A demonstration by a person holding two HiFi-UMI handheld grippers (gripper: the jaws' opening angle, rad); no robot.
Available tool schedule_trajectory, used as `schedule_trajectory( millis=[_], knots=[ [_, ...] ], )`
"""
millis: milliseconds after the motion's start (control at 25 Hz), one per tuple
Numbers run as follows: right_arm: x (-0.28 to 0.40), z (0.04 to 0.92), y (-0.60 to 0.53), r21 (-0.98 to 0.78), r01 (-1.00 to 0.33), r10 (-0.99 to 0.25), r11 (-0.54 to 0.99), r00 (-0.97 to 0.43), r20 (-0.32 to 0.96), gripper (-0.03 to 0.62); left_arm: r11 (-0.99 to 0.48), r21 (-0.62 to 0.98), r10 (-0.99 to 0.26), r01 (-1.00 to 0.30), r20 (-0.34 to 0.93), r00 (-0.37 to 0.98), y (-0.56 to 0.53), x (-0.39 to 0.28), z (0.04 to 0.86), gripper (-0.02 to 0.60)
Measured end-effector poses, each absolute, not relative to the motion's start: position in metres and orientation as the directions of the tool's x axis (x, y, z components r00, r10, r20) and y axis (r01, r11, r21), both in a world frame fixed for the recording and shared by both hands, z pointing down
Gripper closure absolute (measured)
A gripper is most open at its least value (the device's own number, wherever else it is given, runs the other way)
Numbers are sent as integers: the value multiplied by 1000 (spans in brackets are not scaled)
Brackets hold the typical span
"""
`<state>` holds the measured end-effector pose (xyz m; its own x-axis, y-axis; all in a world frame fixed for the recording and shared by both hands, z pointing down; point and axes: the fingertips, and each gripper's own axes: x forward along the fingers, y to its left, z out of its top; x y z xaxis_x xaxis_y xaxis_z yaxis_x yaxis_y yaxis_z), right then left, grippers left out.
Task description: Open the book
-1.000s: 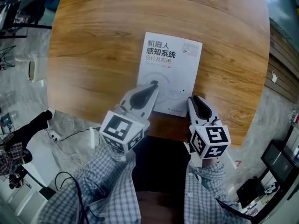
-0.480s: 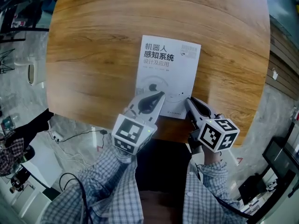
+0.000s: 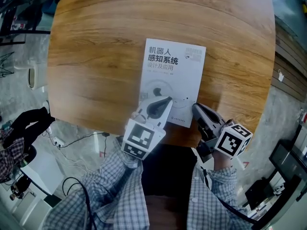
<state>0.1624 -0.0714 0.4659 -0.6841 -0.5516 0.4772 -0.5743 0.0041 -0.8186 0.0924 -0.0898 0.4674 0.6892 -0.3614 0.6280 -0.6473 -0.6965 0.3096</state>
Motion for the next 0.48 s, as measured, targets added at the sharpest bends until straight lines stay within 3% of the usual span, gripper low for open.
schedule_trajectory(
  millis=[480],
  knots=[
    [133,412,-82,-837,-525,-582,155,-733,352,566,-722,363,-327,-589,572,752,-87,112,434,574]
  ],
)
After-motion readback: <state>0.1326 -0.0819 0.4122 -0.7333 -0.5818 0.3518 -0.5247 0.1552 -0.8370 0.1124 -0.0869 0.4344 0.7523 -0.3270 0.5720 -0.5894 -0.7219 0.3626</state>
